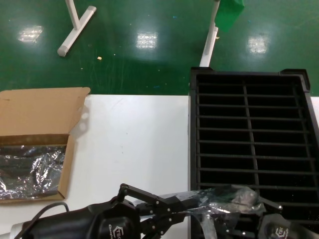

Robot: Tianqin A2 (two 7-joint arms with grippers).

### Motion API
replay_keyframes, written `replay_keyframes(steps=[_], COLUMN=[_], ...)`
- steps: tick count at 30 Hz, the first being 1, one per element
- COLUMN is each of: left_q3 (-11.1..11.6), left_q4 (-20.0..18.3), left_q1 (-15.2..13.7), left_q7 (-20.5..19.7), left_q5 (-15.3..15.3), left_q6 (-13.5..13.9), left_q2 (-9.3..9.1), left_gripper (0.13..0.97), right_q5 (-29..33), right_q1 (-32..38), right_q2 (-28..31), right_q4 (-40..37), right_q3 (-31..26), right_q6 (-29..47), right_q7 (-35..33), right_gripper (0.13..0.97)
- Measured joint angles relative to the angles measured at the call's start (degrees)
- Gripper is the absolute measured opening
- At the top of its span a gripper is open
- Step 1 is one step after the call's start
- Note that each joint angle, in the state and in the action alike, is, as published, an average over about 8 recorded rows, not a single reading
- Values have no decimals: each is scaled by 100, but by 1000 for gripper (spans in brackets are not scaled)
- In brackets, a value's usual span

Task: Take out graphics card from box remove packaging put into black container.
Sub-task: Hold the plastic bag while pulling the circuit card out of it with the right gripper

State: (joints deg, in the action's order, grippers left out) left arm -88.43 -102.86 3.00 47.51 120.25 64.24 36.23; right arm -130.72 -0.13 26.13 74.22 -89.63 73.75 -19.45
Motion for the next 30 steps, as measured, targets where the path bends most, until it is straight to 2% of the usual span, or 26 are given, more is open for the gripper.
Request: replay_keyframes(steps=[5, 13, 22, 30], left_q3=[3, -57, -131, -133], left_q4=[3, 104, 340, 516], left_q1=[12, -80, -259, -356], left_q7=[-5, 34, 165, 276], left_q5=[-3, -39, -84, -83], left_q6=[5, 37, 138, 223], left_q2=[3, -11, 2, 26], left_gripper=[142, 142, 142, 142], right_q5=[-6, -20, -30, -23], right_q1=[4, -55, -142, -196], right_q2=[2, 17, 50, 70], right_q4=[6, 28, 46, 70], right_q3=[-3, 27, 80, 106], right_q6=[16, 34, 34, 3], right_q7=[13, 1, -20, -16], right_gripper=[471, 306, 210, 208])
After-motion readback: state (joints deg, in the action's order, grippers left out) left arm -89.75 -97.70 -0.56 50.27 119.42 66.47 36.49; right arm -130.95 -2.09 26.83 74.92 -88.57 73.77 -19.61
